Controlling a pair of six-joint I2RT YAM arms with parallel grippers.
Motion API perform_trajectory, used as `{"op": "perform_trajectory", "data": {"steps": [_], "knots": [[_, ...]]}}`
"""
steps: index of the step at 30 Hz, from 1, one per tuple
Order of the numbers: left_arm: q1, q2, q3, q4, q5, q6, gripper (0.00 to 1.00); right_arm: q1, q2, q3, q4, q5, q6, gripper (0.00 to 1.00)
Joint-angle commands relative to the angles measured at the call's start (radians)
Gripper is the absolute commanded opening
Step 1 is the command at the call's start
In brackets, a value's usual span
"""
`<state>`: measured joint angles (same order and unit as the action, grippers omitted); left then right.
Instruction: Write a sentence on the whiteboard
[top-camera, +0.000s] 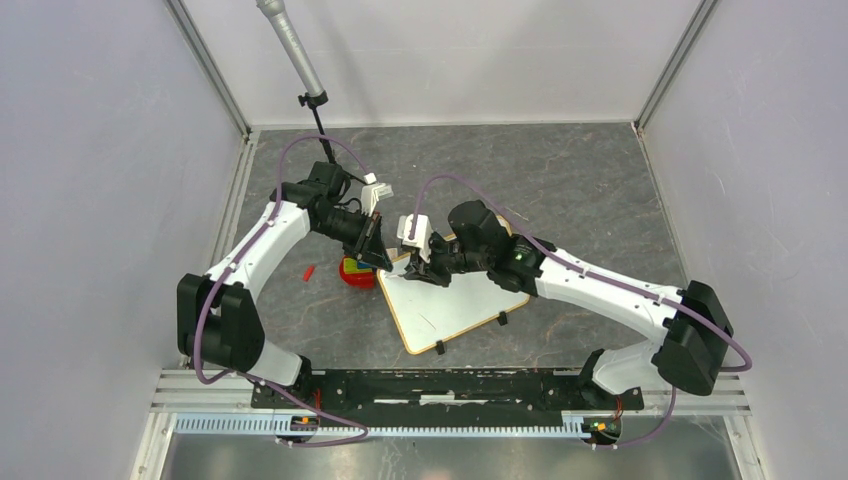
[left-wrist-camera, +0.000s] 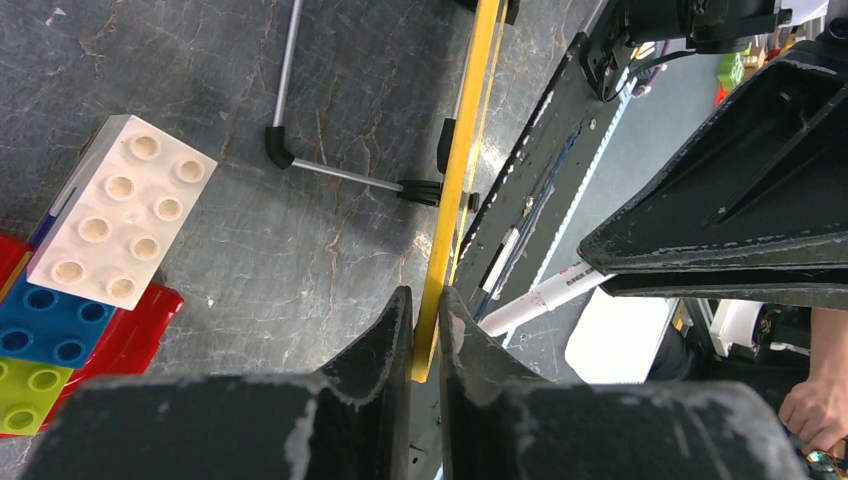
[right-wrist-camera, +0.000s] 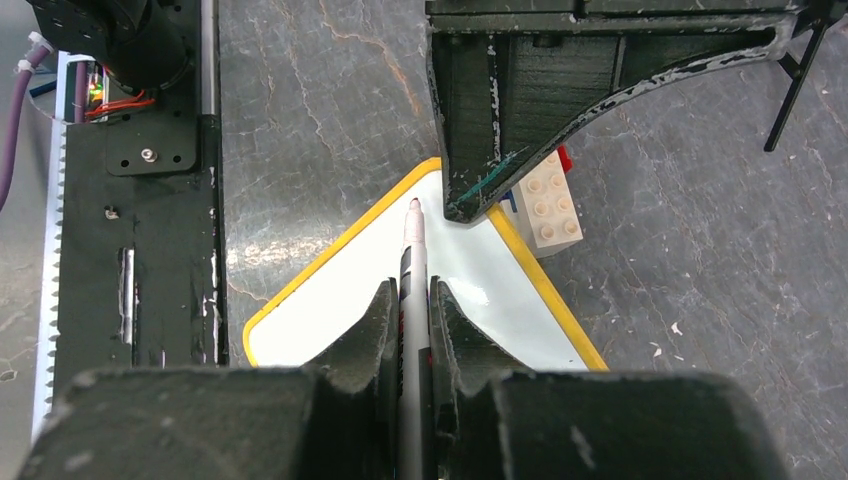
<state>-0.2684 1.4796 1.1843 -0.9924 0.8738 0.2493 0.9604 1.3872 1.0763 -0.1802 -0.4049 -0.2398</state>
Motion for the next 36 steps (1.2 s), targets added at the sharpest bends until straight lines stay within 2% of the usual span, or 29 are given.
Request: {"op": "perform_trajectory", "data": {"steps": [1, 9, 28, 36], "knots": [[-0.002, 0.002, 0.028, 0.017, -0.015, 0.026, 0.02, 0.005, 0.016, 0.048, 0.041, 0.017, 0.001, 0.00], [-0.001, -0.007, 0.023, 0.016, -0.018, 0.028, 0.02, 0.005, 0.023, 0.041, 0.038, 0.035, -0.015, 0.00], [-0.002, -0.010, 0.018, 0.017, -0.024, 0.027, 0.02, 0.040, -0.051, -0.129, -0.022, -0.015, -0.045, 0.00], [-0.002, -0.008, 0.019, 0.017, -0.020, 0.026, 0.02, 0.048, -0.044, -0.042, -0.054, 0.006, -0.061, 0.00]]}}
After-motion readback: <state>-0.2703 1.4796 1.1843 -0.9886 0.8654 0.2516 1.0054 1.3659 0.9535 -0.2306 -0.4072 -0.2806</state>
